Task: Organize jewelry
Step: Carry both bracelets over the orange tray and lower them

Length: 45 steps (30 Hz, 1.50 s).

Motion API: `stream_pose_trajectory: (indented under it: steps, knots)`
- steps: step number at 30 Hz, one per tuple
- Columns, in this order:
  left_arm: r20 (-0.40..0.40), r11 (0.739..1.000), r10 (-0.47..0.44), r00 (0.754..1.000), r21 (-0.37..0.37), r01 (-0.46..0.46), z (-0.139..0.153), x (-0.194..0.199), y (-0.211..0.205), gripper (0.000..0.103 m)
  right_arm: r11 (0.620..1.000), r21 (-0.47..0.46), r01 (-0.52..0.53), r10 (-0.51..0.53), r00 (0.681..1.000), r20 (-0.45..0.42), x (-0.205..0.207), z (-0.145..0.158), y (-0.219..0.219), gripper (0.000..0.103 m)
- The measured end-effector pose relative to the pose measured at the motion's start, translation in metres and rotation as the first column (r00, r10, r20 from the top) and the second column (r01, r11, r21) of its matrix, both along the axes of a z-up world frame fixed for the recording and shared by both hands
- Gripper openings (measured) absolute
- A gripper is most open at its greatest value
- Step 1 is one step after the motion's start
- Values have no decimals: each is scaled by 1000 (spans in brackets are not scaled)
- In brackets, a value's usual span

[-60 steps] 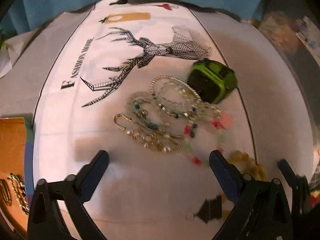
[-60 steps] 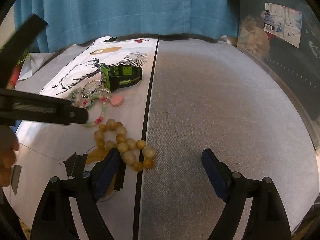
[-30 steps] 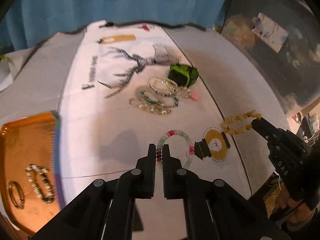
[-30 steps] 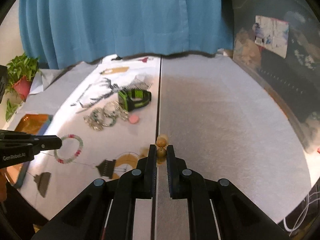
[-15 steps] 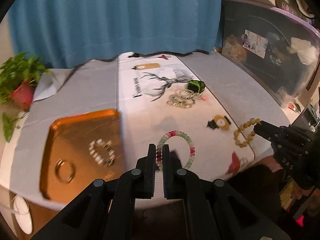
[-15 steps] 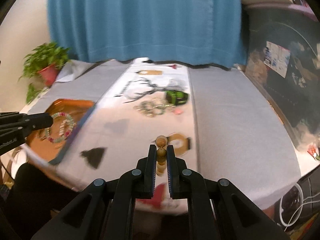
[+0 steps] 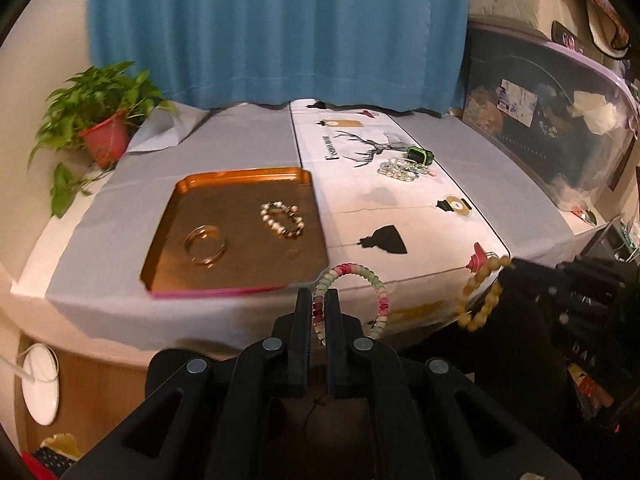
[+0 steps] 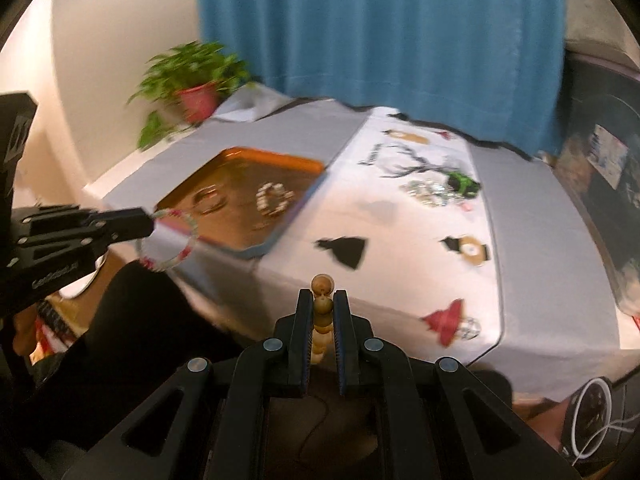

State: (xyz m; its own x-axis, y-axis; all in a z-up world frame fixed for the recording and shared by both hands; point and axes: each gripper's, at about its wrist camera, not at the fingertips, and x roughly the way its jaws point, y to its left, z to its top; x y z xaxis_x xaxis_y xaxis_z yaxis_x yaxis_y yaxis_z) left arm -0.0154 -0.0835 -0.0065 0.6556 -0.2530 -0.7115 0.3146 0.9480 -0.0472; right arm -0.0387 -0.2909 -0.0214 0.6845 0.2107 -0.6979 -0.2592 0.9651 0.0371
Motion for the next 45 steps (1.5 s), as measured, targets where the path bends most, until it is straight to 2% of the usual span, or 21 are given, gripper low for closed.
stream_pose_trajectory:
  steps: [8, 23, 37, 41, 45]
  knots:
    - [18, 1000, 13, 1000, -27, -12, 0, -21, 20, 4, 998, -29, -58, 58, 998, -11, -24, 0, 32, 10]
    - [1, 998, 30, 1000, -48, -30, -2, -14, 30, 4, 996, -52, -75, 74, 997, -27, -20, -1, 46, 10]
    - [-15, 995, 75, 997, -69, -76, -8, 26, 56, 4, 995, -64, -81, 79, 996, -41, 24, -8, 59, 10]
    - [-11, 993, 88, 996, -74, -89, -8, 50, 66, 4, 994, -67, -87, 85, 995, -43, 50, -11, 69, 10]
    - [5, 994, 94, 996, -59, -94, -5, 81, 72, 4, 996, -46, -76, 75, 997, -10, 78, -4, 76, 10]
